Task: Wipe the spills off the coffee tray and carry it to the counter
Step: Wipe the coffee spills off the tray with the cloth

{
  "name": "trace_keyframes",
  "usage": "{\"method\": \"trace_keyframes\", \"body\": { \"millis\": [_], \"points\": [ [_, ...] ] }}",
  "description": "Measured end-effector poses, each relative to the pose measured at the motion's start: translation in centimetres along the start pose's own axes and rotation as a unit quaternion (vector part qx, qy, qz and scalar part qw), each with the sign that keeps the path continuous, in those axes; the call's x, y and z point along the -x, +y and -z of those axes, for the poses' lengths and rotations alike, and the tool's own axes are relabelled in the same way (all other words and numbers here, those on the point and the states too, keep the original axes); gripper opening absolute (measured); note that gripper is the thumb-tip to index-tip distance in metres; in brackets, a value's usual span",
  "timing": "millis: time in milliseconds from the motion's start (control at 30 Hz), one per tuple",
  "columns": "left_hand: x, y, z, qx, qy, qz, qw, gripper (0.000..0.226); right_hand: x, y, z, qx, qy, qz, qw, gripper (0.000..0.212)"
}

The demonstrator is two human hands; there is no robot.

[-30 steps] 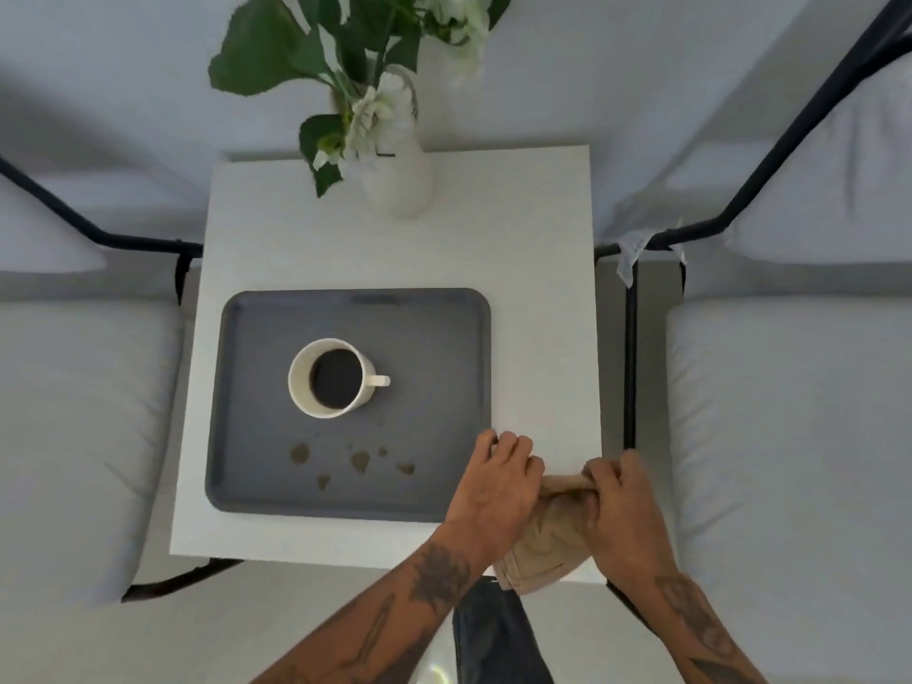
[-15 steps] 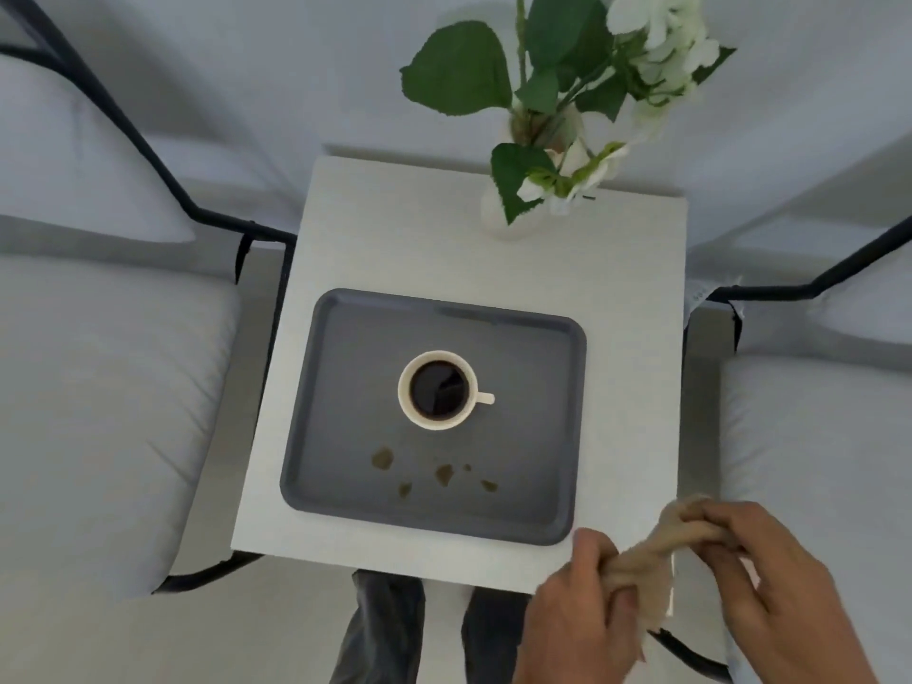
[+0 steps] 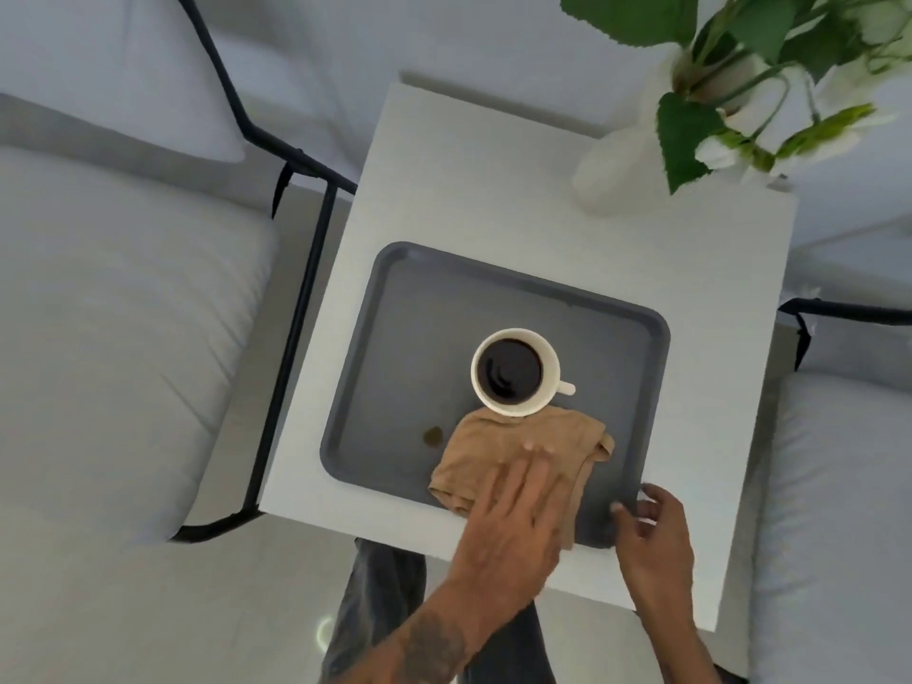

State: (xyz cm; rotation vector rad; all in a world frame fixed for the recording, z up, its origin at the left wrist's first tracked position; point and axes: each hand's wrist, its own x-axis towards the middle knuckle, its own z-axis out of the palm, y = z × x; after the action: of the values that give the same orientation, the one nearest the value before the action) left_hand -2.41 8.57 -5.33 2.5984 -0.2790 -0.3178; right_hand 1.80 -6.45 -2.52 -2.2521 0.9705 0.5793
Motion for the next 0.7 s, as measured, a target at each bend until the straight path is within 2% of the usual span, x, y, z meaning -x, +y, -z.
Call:
{"method": "trace_keyframes", "body": {
  "millis": [67, 133, 233, 700],
  "points": [
    [-1.9, 0.1, -1.9, -0.035, -0.059, -0.016, 0.998, 0.06, -1.0, 0.2, -0.5, 0.011, -0.007, 0.023, 1.0, 0.037],
    [-2.1, -0.5, -2.8, -0.052, -0.071, -0.012, 0.996, 0.062, -1.9, 0.7, -0.6, 0.045, -0.01, 0.039, 0.998, 0.027],
    [-1.5, -1.8, -2.2, -0.047, -0.052, -0.009, 0.998, 0.063, -2.7, 1.2, -0.7, 0.085, -0.018, 0.045, 0.995, 0.014],
    [1.3, -12.8, 3.1, -0.17, 0.0, 0.093, 0.981, 0.073, -3.7, 0.2, -0.4, 0.098, -0.066, 0.021, 0.993, 0.016]
  ]
}}
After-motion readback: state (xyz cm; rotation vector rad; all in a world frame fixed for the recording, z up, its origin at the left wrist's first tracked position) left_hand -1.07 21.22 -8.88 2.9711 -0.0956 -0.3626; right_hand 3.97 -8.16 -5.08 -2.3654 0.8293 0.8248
